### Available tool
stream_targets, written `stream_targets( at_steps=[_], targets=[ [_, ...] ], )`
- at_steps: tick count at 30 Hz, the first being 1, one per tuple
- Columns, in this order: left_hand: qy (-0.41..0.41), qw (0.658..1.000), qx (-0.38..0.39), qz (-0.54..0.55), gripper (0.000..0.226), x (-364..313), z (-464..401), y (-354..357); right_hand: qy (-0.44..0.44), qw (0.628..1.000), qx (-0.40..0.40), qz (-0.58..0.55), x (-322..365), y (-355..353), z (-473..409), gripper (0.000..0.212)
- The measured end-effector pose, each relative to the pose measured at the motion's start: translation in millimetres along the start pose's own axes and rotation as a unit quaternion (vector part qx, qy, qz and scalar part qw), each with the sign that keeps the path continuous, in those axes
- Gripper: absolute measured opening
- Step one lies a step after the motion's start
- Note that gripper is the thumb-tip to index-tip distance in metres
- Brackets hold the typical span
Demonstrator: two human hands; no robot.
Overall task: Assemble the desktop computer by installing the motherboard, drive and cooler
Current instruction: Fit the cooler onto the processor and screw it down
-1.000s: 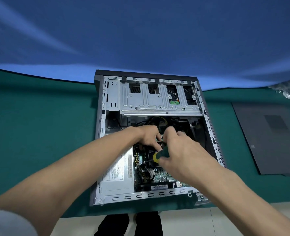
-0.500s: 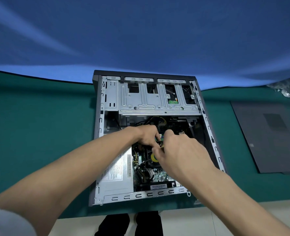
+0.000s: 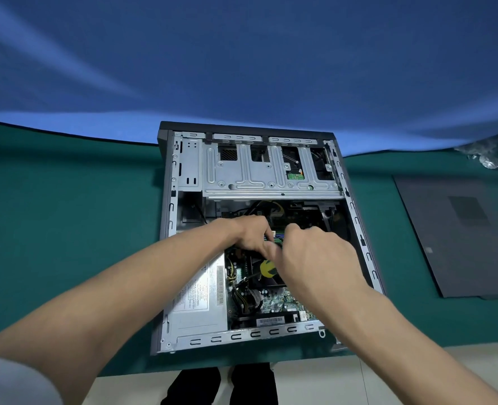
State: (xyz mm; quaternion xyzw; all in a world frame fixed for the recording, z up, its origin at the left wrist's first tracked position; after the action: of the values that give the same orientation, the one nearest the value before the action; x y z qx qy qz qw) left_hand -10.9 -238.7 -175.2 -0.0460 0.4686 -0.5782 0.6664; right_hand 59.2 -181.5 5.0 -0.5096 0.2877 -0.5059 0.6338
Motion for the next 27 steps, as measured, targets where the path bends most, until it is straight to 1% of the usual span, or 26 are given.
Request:
stream_targets(
  at_steps=[2,4,6,7,8,9,11,13,15,17,18,20,22,24,26,27],
  targets=[
    [-0.001,1.000,-0.010,0.006,0.029,-2.1,3.7,-0.1,0.002,0.999,0.027,-0.033,0.0,2.0,1.2,0.027],
    [-0.012,0.999,-0.011,0.033,0.026,-1.9,6.4,0.1,-0.007,0.998,0.050,-0.048,3.6,2.9,4.2,0.030],
    [-0.012,0.999,0.000,0.032,0.027,-3.4,7.8,-0.5,-0.011,0.998,0.041,-0.039,5.3,2.6,3.1,0.021],
    [-0.003,1.000,0.013,0.026,0.033,-5.7,9.4,-0.9,-0.010,0.999,0.028,-0.026,6.0,0.4,1.9,0.018],
    [0.003,1.000,0.023,0.016,0.041,-6.5,11.1,-1.0,-0.011,1.000,0.016,-0.021,6.8,-1.4,0.5,0.019],
    [0.002,1.000,0.028,0.012,0.044,-5.3,10.5,-0.2,-0.010,1.000,0.016,-0.020,6.5,-1.8,0.2,0.021],
    [-0.012,1.000,0.007,0.010,0.031,-3.1,9.4,-1.9,-0.007,0.998,0.034,-0.046,3.2,-0.3,0.1,0.025],
    [-0.026,0.999,-0.006,0.023,0.023,-1.2,9.4,-2.1,-0.016,0.998,0.055,-0.039,3.4,2.2,1.8,0.026],
    [-0.014,1.000,-0.009,0.004,0.024,-2.5,8.6,-1.7,-0.017,0.999,0.036,-0.011,2.7,0.8,0.5,0.021],
    [-0.006,1.000,-0.007,-0.006,0.026,-2.7,7.3,-2.1,-0.013,1.000,0.017,0.008,3.1,-2.5,-0.9,0.023],
    [-0.004,1.000,-0.005,-0.008,0.026,-2.6,7.0,-2.1,-0.014,1.000,0.022,0.001,2.1,-1.6,-1.0,0.025],
    [-0.002,1.000,-0.004,-0.010,0.022,-0.8,5.9,-1.6,-0.017,0.998,0.059,-0.026,-0.6,3.2,-0.3,0.033],
    [-0.001,1.000,-0.005,-0.004,0.020,-0.8,7.1,-1.5,-0.024,0.996,0.079,-0.035,-0.7,5.2,0.8,0.033],
    [-0.002,1.000,-0.009,-0.020,0.026,-1.8,6.6,-1.6,-0.019,0.998,0.058,-0.028,-1.9,2.4,-1.9,0.028],
    [-0.004,1.000,-0.011,-0.028,0.028,-2.2,6.6,-2.5,-0.023,0.999,0.035,-0.011,-0.8,-1.0,-4.9,0.035],
    [-0.005,1.000,-0.008,-0.027,0.025,-1.3,5.8,-2.0,-0.031,0.999,0.035,-0.009,-0.7,0.3,-5.1,0.040]
  ],
)
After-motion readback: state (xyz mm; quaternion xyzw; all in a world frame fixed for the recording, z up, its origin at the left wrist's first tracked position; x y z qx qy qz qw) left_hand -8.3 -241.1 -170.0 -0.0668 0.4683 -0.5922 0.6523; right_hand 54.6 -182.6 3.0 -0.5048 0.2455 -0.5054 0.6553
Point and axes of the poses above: each hand's wrist, its own z-axis away from the middle knuckle, its own y-axis out of the palm, x = y × z, the point moved 6 cm from there along -z, towards the middle knuckle, and after that the axes turned 9 degrees about -z, right-handed, at the moved point
